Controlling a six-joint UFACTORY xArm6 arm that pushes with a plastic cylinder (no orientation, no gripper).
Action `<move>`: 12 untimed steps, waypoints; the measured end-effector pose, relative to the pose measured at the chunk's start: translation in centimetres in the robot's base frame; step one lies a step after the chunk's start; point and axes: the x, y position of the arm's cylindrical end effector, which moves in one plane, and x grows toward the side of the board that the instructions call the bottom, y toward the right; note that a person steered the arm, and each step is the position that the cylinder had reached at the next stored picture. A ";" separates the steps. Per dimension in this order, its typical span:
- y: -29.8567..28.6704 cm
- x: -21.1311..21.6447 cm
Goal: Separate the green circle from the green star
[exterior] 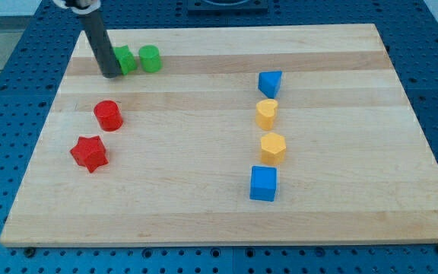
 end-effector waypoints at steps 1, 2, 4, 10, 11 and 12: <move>1.8 -0.1; 1.8 -1.5; 1.8 -1.8; 16.9 -2.0; 17.1 -1.9; 17.1 -1.9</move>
